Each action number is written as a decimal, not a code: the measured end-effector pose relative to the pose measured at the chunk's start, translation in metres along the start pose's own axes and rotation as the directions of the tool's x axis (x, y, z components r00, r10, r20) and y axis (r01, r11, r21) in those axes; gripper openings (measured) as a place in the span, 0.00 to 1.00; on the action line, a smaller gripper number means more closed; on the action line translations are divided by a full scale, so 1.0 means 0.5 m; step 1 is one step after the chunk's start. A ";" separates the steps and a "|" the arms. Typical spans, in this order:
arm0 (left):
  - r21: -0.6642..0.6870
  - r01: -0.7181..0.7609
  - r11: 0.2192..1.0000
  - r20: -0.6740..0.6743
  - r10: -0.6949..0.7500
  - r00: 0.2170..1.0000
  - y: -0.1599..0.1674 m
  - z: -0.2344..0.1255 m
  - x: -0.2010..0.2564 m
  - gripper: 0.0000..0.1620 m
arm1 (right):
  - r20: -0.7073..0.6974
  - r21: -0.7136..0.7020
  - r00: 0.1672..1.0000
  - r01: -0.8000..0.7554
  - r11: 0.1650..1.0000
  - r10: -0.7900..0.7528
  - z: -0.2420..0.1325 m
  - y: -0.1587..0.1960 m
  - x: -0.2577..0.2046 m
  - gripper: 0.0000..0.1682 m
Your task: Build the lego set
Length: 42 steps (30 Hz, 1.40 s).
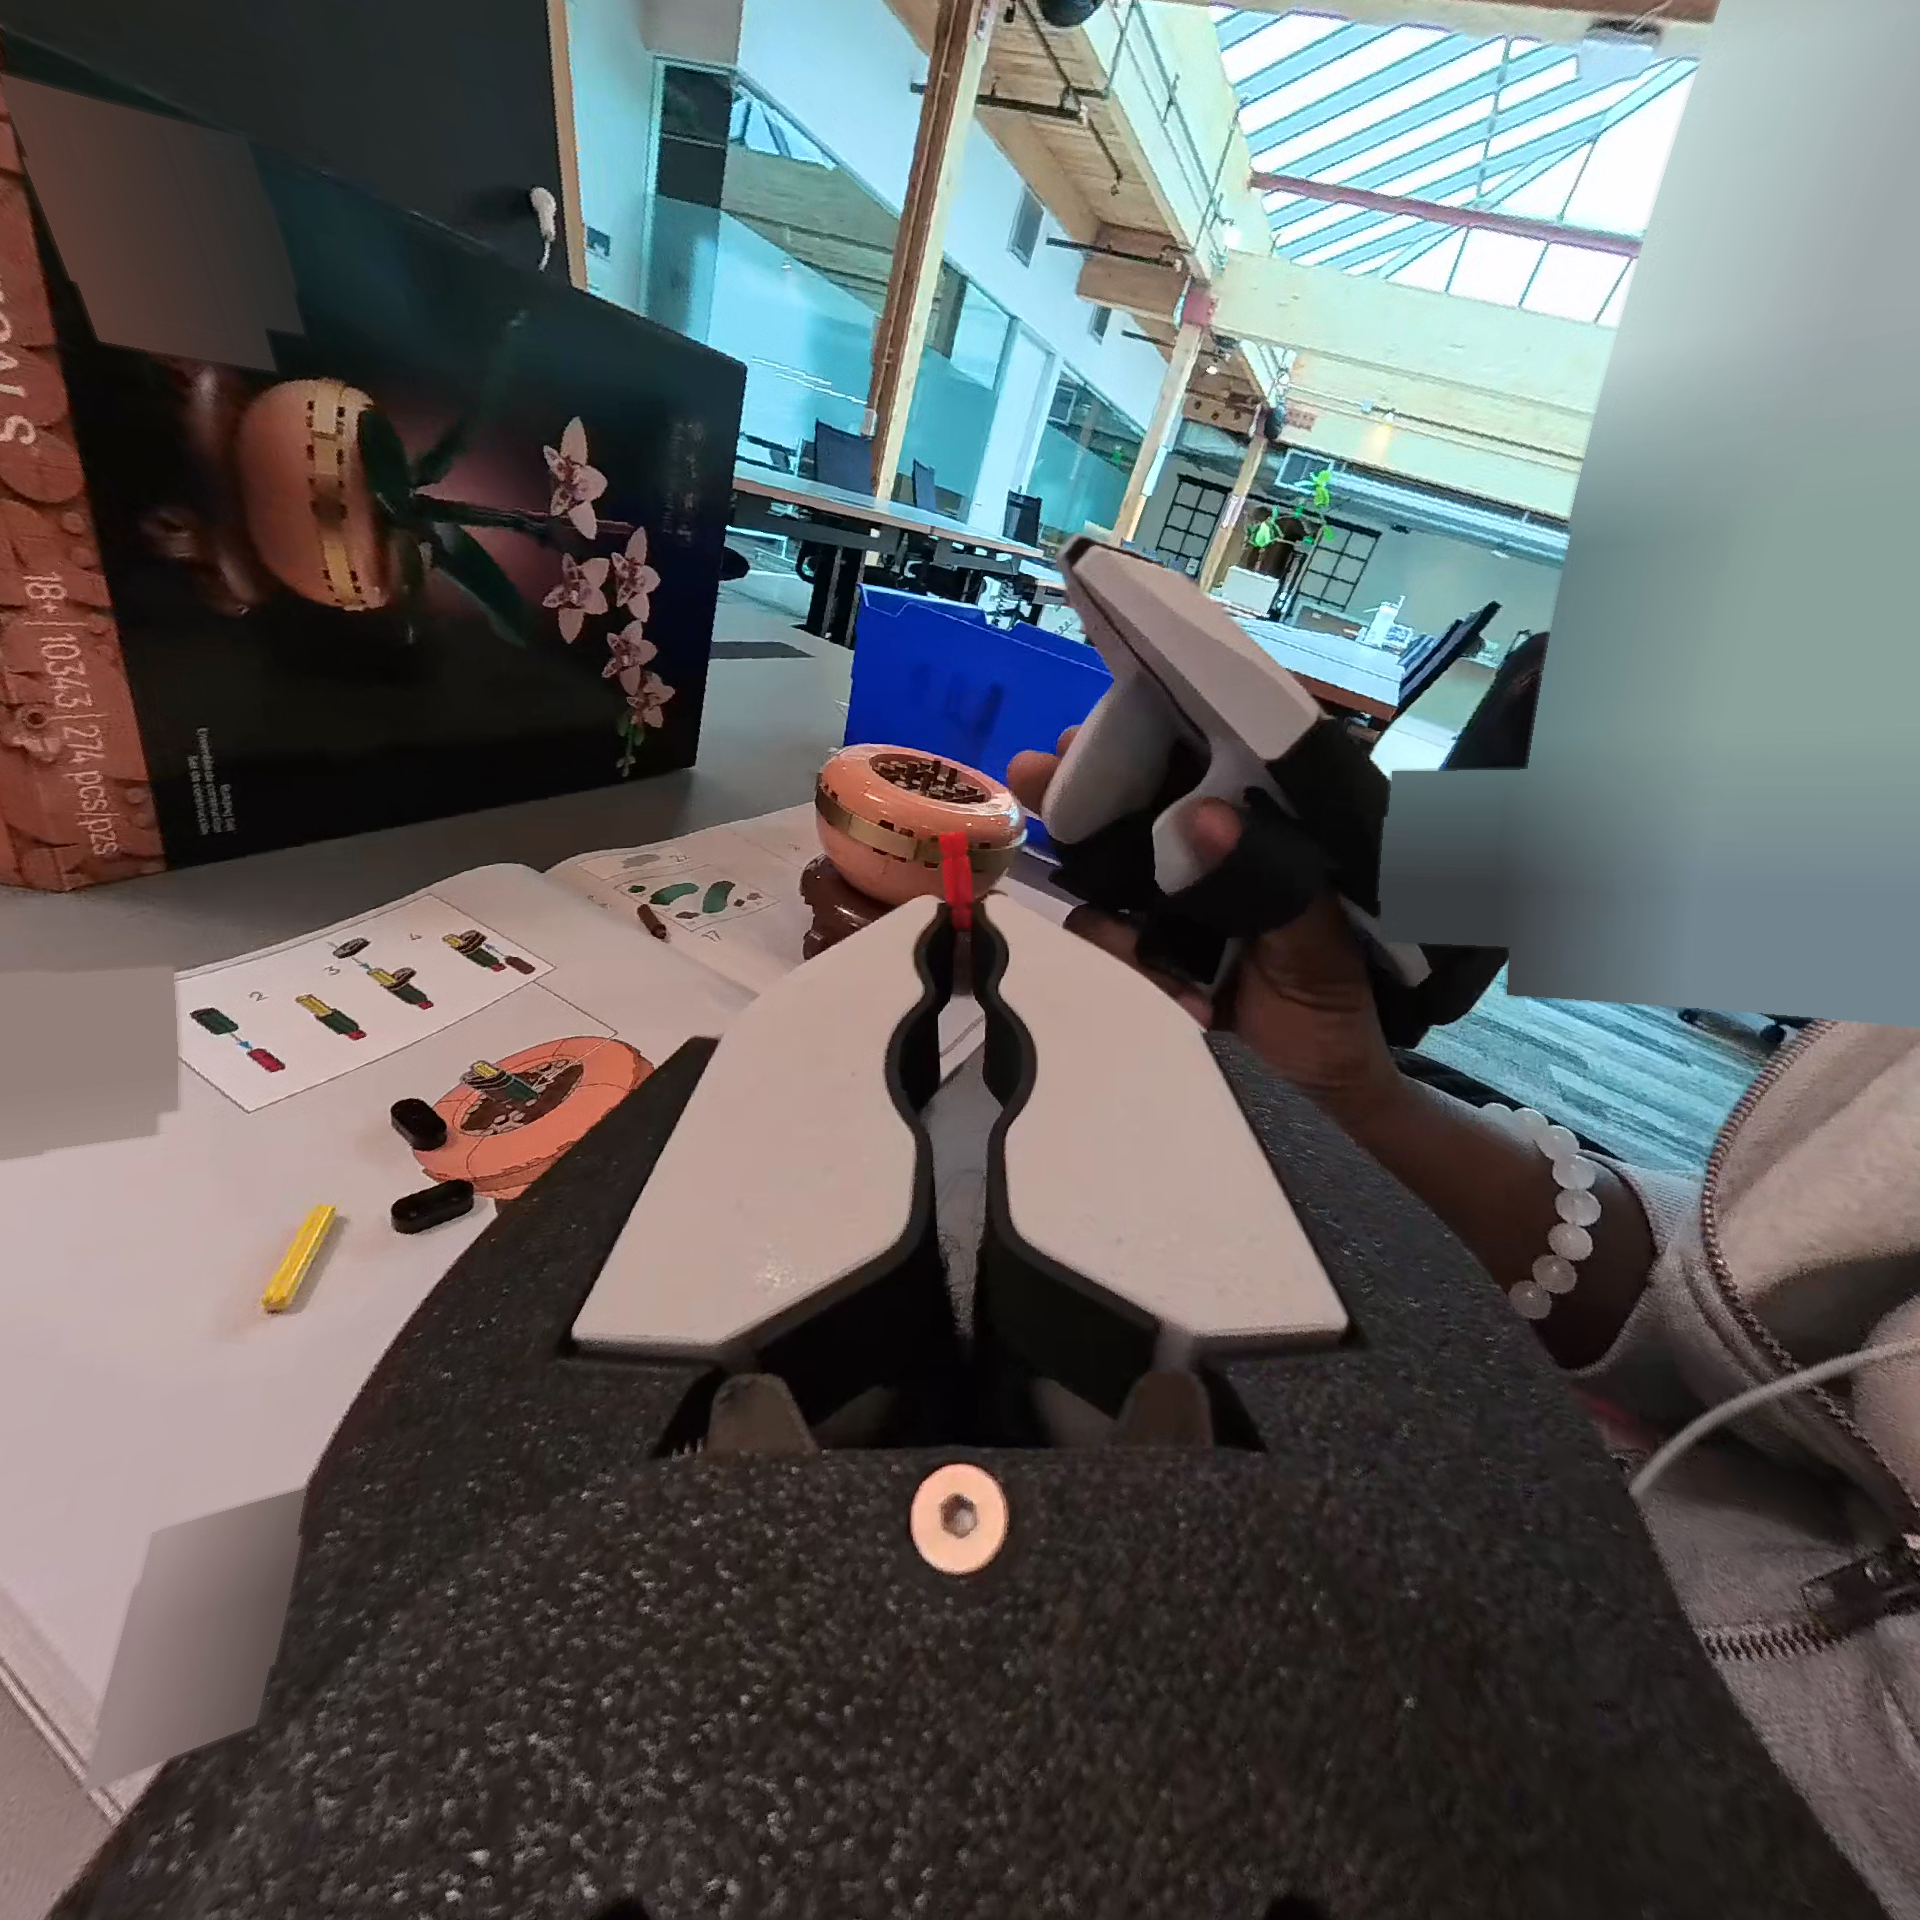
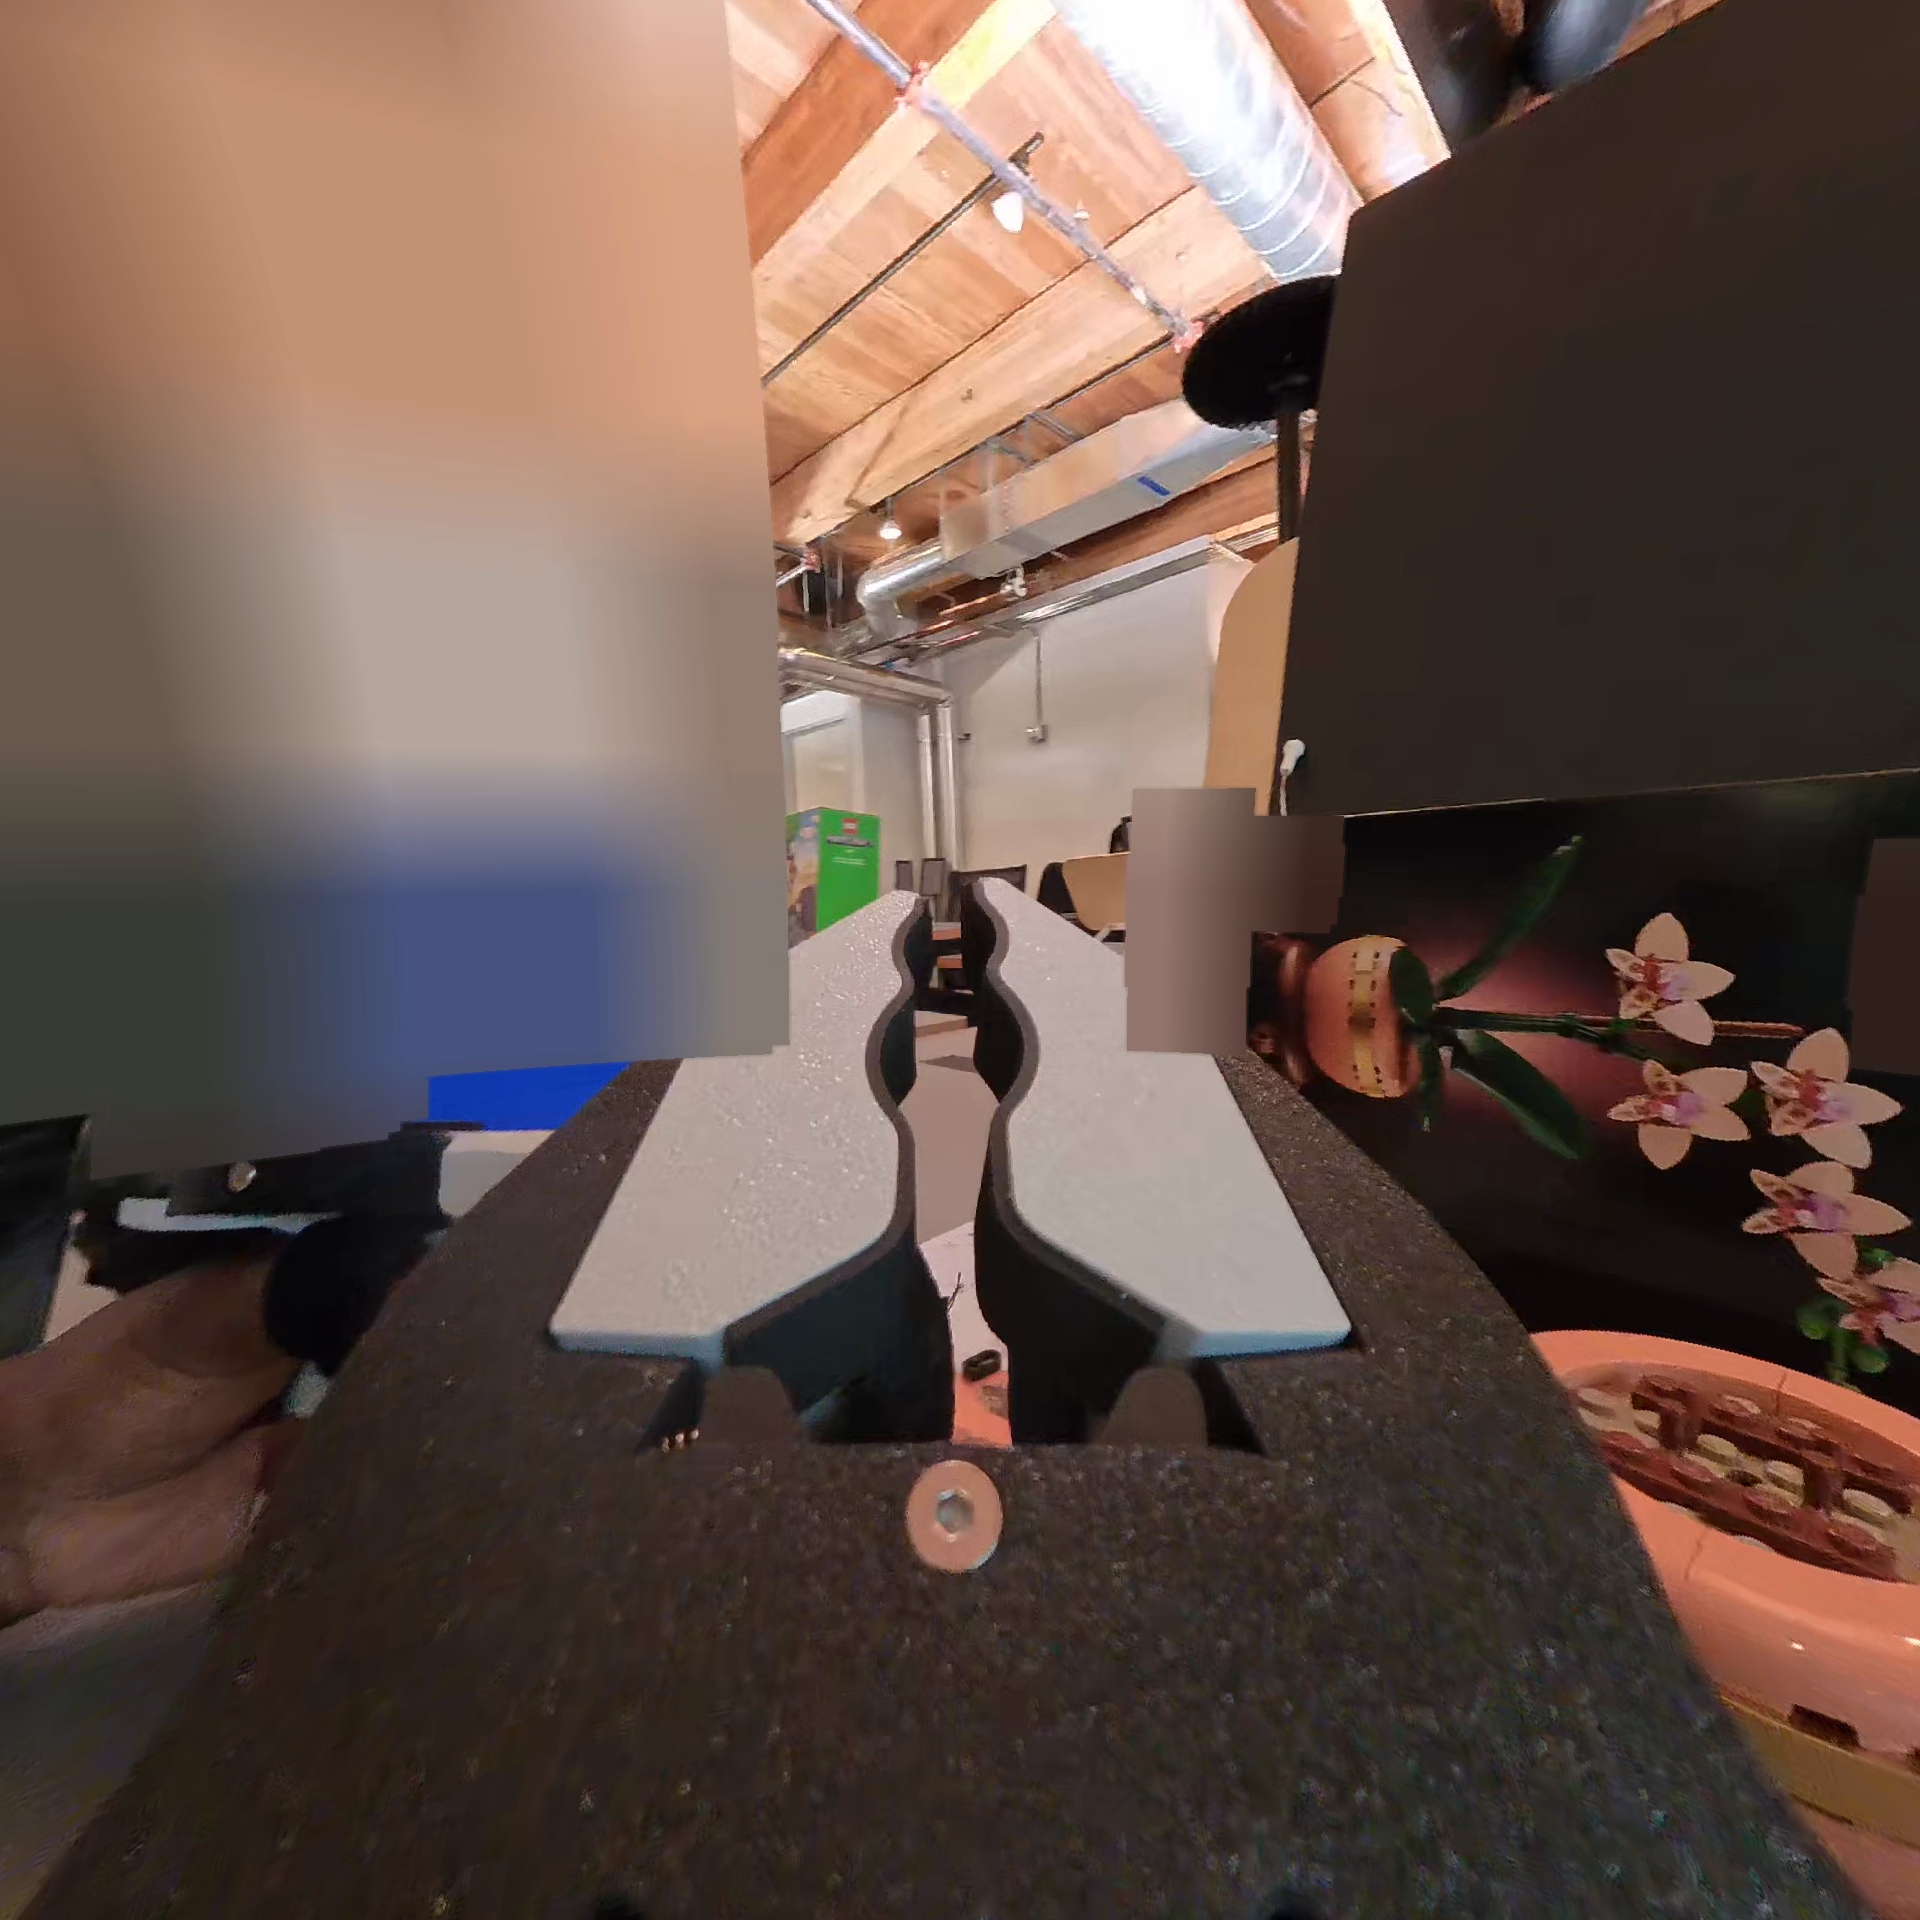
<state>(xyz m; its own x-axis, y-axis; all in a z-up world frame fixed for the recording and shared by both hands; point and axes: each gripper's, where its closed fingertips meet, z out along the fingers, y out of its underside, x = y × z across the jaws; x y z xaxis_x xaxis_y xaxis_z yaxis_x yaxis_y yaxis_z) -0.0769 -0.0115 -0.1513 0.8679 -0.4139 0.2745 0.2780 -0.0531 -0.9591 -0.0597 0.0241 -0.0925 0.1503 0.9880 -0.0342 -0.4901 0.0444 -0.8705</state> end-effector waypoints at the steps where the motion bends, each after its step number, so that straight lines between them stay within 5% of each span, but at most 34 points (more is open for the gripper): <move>1: 0.006 -0.002 1.000 -0.006 0.002 1.000 -0.002 -0.001 0.002 0.01 | 0.018 -0.009 1.000 0.001 1.000 -0.001 -0.003 0.003 -0.007 0.04; 9: 0.004 -0.039 0.999 -0.021 0.039 0.999 -0.001 -0.002 0.009 0.01 | 0.461 -0.297 0.879 0.279 0.913 -0.119 -0.079 0.000 -0.174 0.05; 15: -0.006 -0.075 0.997 -0.017 0.075 0.997 0.000 0.004 0.006 0.01 | 0.355 -0.568 0.932 0.274 0.776 -0.069 -0.121 0.070 -0.105 0.05; 23: -0.008 -0.085 0.996 0.012 0.085 0.996 -0.003 0.005 -0.012 0.01 | 0.296 -0.810 0.954 0.275 0.518 -0.045 -0.148 0.211 -0.036 0.18; 39: -0.044 -0.139 0.989 0.052 0.141 0.989 0.002 -0.006 -0.022 0.01 | 0.208 -0.817 0.967 0.090 0.569 0.146 -0.121 0.219 -0.021 0.13; 42: -0.049 -0.142 0.989 0.048 0.144 0.988 0.004 -0.004 -0.020 0.01 | 0.174 -0.842 0.957 0.022 0.538 0.232 -0.122 0.224 -0.019 0.21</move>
<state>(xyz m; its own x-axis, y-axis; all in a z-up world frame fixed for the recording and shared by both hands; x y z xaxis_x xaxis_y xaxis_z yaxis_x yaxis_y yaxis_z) -0.0859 -0.0093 -0.1561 0.9176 -0.3732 0.1366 0.1317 -0.0386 -0.9905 -0.0635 0.0105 -0.2198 -0.1190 0.9816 -0.1497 0.4627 -0.0786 -0.8830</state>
